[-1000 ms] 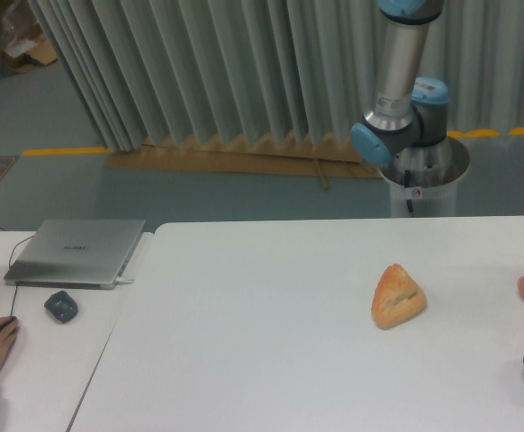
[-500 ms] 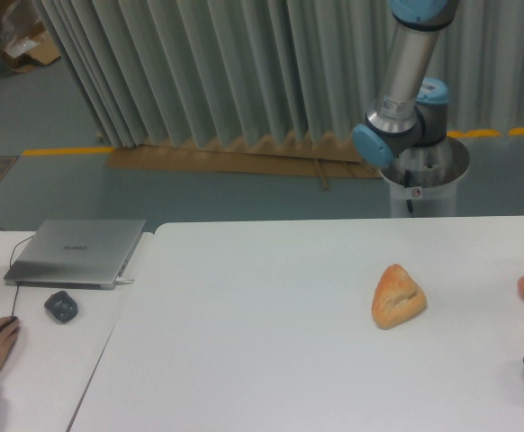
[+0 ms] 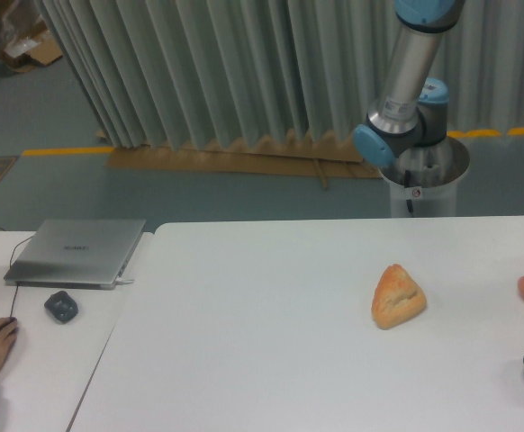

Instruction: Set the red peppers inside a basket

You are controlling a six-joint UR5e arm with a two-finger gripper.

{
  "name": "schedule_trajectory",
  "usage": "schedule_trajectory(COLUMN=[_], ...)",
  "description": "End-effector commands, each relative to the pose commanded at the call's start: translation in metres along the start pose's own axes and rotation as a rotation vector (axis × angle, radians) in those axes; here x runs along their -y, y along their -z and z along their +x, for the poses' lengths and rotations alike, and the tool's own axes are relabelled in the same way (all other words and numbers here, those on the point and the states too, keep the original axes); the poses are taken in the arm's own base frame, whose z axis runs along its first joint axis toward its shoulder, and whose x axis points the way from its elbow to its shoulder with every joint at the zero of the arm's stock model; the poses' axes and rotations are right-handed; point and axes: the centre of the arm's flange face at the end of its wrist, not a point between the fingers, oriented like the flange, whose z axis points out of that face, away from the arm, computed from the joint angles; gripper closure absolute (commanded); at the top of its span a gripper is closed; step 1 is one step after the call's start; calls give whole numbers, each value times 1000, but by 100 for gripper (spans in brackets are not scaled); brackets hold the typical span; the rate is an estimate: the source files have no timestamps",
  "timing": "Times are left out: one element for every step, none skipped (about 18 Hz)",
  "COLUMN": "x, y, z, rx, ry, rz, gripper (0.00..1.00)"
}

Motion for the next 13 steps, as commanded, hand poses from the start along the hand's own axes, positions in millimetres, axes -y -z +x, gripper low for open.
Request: schedule_trajectory(x=[5,12,25,42,59,71,80,90,100,113,126,146,162], y=[3,11,17,25,34,42,44,46,48,49,52,56,55], z=[-3,-5,-12,-22,-33,-38,-44,-49,-56,-63,-68,-76,-82], rx=[21,48,68,90,102,111,113,111,113,108,111,114,110], ry=[26,57,86,123,139,152,170,188,202,211,224,230,223], rz=[18,33,56,68,62,55,57,59,61,63,63,67,84], gripper=[0,0,0,0,0,0,0,0,0,0,0,0,0])
